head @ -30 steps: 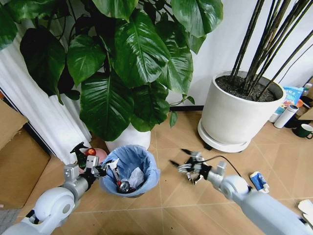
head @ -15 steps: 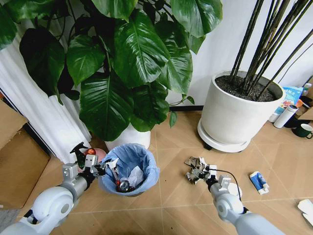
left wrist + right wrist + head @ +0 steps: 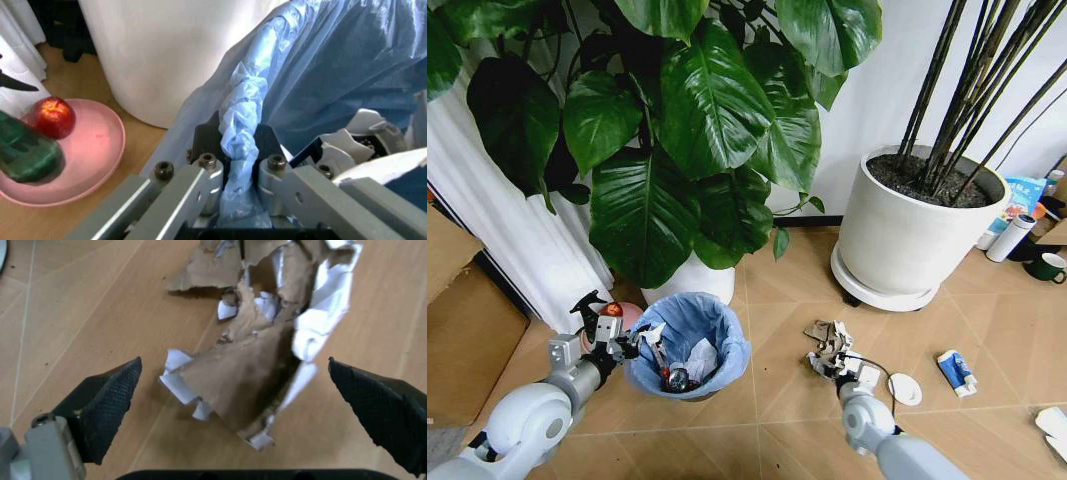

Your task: Pick up the trash bin and place the garbage on the floor into it.

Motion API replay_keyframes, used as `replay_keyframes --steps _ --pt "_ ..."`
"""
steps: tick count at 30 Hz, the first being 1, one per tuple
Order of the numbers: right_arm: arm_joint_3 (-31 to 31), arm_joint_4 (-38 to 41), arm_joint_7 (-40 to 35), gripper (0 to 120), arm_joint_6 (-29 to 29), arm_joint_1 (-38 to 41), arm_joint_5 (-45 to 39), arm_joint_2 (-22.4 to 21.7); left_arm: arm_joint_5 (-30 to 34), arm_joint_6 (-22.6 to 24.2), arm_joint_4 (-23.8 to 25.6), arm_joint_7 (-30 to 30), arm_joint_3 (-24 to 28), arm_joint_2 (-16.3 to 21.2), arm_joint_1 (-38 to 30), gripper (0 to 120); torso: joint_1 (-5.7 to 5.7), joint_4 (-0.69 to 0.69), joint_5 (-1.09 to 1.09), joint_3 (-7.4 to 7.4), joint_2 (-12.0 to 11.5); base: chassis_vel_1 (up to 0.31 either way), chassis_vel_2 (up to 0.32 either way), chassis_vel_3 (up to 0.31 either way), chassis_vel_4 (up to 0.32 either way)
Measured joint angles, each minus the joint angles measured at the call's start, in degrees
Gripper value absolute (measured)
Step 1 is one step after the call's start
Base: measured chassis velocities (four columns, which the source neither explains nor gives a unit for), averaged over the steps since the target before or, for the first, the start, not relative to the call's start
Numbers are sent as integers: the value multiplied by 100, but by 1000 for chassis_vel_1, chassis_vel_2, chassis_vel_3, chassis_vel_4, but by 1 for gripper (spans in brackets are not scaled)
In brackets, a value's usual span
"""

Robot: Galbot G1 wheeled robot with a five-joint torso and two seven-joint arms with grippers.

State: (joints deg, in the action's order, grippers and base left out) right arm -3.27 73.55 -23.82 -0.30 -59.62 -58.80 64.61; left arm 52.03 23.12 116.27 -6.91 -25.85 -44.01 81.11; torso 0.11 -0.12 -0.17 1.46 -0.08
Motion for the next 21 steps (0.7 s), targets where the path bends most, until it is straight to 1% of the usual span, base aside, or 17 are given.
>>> replay_keyframes --steps 3,5,6,8,9,10,11,12,13,17,18,19,20,21 --pt "-16 -191 64 100 0 85 24 90 9 0 15 0 -7 6 7 1 0 0 -1 0 0 0 0 0 0" --pt "-20 -583 194 100 41 254 117 247 12 1 24 0 -18 6 23 1 0 -1 -1 0 0 0 0 0 0" --pt "-20 -583 194 100 41 254 117 247 12 1 24 0 -18 6 23 1 0 -1 -1 0 0 0 0 0 0" --pt "-17 -779 278 96 86 332 146 320 12 1 24 0 -25 6 29 1 0 0 -1 0 0 0 0 0 0" --pt "-14 -894 353 89 136 379 173 367 16 1 24 1 -37 8 29 1 0 -1 0 0 0 0 0 0 0" --pt "-14 -894 353 89 136 379 173 367 16 1 24 1 -37 8 29 1 0 -1 0 0 0 0 0 0 0" --pt "-13 -941 385 86 152 399 181 387 21 1 24 1 -43 14 27 1 0 0 0 0 0 0 0 0 0" --pt "-13 -960 402 79 157 406 185 394 27 1 24 2 -48 19 26 1 0 0 0 0 0 0 0 0 0" --pt "-13 -960 402 79 157 406 185 394 27 1 24 2 -48 19 26 1 0 0 0 0 0 0 0 0 0" --pt "-15 -983 458 62 178 413 216 376 34 0 24 7 -56 25 28 1 0 -1 0 0 0 0 0 0 0" --pt "-15 -983 458 62 178 413 216 376 34 0 24 7 -56 25 28 1 0 -1 0 0 0 0 0 0 0" --pt "-15 -967 464 55 183 405 219 347 34 -2 23 8 -56 25 31 1 0 -1 0 0 0 0 0 0 0" --pt "-15 -950 470 52 188 396 221 324 34 -2 22 9 -55 24 32 1 0 -1 -1 0 0 0 0 0 0" --pt "-14 -936 485 45 200 384 228 300 34 -4 22 11 -56 22 32 1 0 -1 -1 0 0 0 0 0 0"
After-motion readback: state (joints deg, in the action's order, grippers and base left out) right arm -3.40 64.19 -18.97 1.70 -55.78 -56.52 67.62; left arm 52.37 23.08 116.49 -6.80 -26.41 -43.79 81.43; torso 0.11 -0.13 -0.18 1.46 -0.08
